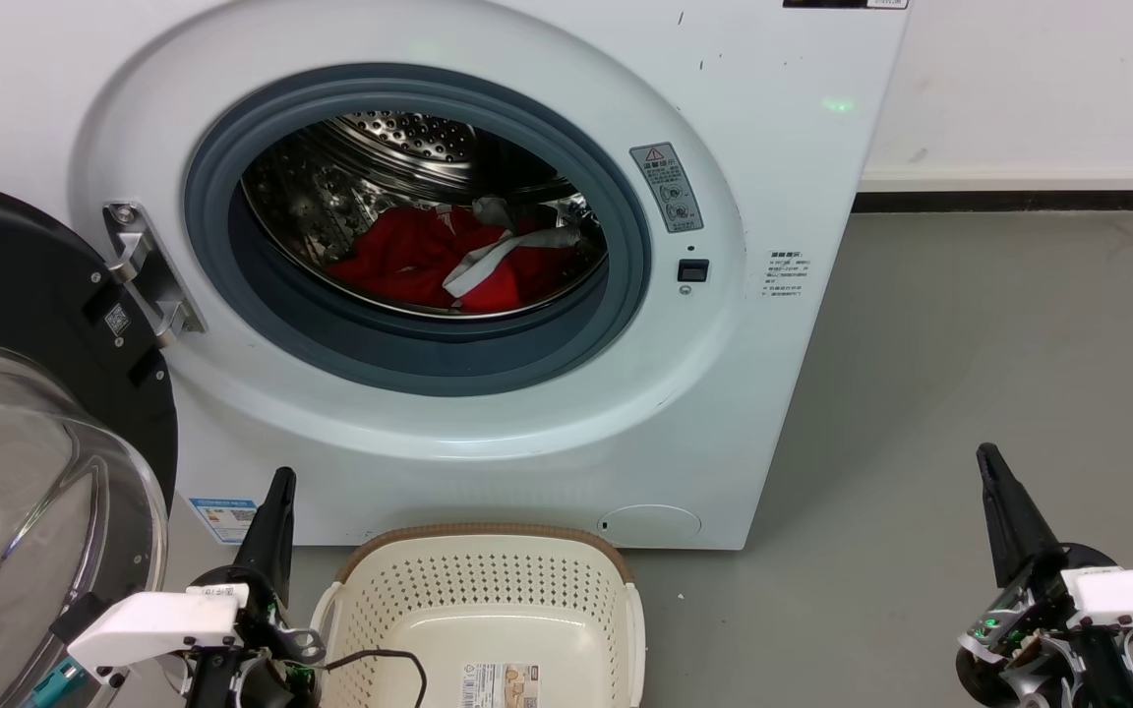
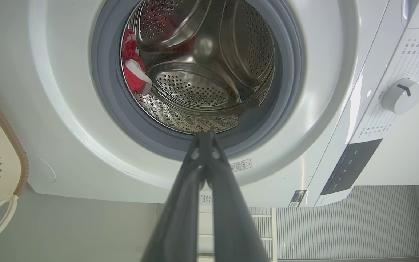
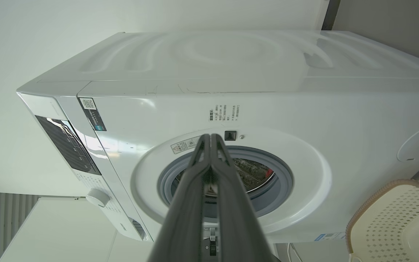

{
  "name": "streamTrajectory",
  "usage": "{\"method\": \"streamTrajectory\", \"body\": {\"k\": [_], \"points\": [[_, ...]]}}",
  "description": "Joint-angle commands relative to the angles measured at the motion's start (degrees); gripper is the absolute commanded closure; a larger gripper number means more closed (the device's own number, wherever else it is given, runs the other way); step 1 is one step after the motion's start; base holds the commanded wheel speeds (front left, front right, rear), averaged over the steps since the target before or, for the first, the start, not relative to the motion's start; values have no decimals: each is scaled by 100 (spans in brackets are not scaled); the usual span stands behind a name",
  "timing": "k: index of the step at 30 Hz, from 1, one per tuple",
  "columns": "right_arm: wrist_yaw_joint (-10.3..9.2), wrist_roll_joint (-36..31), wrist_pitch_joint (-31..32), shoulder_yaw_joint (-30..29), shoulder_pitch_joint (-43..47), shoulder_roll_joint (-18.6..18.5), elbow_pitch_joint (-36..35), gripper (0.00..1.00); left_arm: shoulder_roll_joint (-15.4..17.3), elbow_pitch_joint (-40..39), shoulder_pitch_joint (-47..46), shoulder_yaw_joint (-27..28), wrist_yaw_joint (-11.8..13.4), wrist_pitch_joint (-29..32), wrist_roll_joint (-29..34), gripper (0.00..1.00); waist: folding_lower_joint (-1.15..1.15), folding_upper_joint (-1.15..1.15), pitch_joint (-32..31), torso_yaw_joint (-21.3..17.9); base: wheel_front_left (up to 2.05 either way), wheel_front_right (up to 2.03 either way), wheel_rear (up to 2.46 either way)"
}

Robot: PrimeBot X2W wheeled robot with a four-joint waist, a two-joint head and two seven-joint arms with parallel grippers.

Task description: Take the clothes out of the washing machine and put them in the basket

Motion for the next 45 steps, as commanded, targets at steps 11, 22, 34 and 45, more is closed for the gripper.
{"method": "streamTrajectory", "body": {"k": [11, 22, 34, 45], "points": [[-2, -25, -1, 2, -65, 15, 3, 100, 1, -1, -38, 6, -24, 6, -9, 100, 0, 0, 0, 0, 0, 0, 0], [-2, -25, -1, 2, -66, 15, 3, 100, 1, -1, -38, 6, -24, 6, -10, 100, 0, 0, 0, 0, 0, 0, 0], [-2, -25, -1, 2, -66, 15, 3, 100, 1, -1, -38, 6, -24, 6, -10, 100, 0, 0, 0, 0, 0, 0, 0], [0, -137, -207, 153, 76, 2, -58, 0, -5, -51, 34, -198, 0, -207, 45, 0, 0, 0, 9, -1, 0, 0, 0]]}}
